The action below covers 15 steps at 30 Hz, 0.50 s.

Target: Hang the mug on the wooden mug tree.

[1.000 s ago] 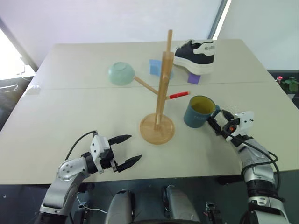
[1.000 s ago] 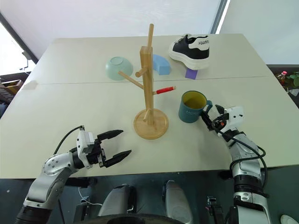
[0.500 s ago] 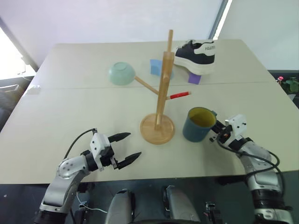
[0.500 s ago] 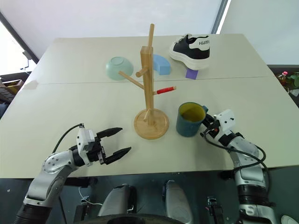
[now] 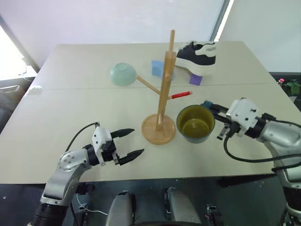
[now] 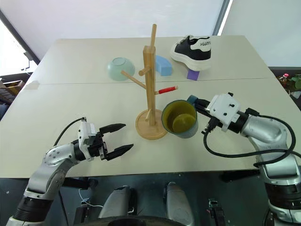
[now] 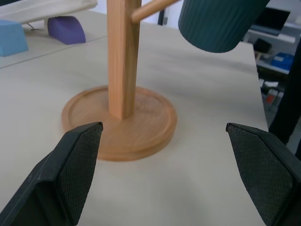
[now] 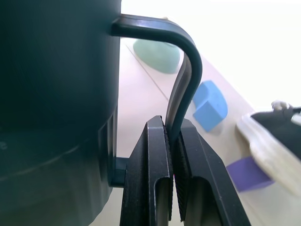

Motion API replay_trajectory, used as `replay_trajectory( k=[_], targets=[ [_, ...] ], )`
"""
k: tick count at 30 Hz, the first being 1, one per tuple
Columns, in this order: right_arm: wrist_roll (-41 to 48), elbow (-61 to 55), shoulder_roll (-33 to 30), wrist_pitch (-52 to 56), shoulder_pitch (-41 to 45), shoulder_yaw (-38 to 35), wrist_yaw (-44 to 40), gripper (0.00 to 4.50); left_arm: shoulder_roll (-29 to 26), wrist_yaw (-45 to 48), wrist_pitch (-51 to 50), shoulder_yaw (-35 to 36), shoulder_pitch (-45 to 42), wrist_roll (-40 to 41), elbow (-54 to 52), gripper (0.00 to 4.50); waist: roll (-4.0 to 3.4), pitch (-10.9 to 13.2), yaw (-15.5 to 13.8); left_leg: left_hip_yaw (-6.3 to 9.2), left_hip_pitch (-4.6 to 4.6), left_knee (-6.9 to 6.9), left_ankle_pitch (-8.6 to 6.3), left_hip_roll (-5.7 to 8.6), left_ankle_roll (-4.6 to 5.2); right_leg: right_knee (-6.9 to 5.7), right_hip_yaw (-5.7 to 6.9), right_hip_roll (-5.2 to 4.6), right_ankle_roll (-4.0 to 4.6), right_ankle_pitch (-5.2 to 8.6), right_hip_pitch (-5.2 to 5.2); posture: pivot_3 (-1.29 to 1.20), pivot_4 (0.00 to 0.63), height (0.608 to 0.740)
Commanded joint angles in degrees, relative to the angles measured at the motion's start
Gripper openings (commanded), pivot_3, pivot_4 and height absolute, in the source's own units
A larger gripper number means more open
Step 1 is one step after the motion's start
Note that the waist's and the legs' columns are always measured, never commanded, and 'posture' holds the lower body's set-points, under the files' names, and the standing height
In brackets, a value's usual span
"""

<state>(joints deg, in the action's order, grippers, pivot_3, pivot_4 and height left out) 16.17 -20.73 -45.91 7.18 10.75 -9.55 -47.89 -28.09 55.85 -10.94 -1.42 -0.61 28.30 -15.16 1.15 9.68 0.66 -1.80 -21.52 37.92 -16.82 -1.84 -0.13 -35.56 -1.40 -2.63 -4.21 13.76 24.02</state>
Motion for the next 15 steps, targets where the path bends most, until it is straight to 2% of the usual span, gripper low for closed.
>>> replay_trajectory(
  k=[1, 7, 15],
  targets=[
    [1.62, 0.74, -1.66, -0.17, 4.83, -0.29, -2.34, 0.04, 0.03, -0.03, -3.9, 1.04, -2.45, 5.68, -4.88, 4.5, 0.01, 0.01, 0.03, 0.0, -0.02, 0.0, 0.0, 0.0, 0.0, 0.0, 0.0, -0.01, 0.0, 0.0, 0.01, 0.0, 0.15, 0.74],
    [1.88, 4.43, -1.95, 0.21, 13.22, 2.96, -6.08, 0.04, -1.82, -0.79, -9.48, 2.68, -4.28, 10.77, -8.85, 4.5, 0.01, 0.01, 0.14, 0.03, 0.0, 0.0, -0.01, 0.0, 0.01, 0.0, 0.0, 0.03, -0.01, 0.0, -0.01, 0.0, 0.15, 0.74],
    [0.79, 8.1, -1.45, 0.21, 19.04, 7.08, -9.33, 0.04, -3.75, -2.28, -14.13, 4.76, -5.31, 15.67, -13.07, 4.5, 0.02, 0.02, 0.03, 0.04, -0.01, 0.01, -0.01, 0.01, 0.01, 0.0, 0.01, 0.01, -0.01, 0.0, -0.02, 0.0, 0.15, 0.74]
  ],
)
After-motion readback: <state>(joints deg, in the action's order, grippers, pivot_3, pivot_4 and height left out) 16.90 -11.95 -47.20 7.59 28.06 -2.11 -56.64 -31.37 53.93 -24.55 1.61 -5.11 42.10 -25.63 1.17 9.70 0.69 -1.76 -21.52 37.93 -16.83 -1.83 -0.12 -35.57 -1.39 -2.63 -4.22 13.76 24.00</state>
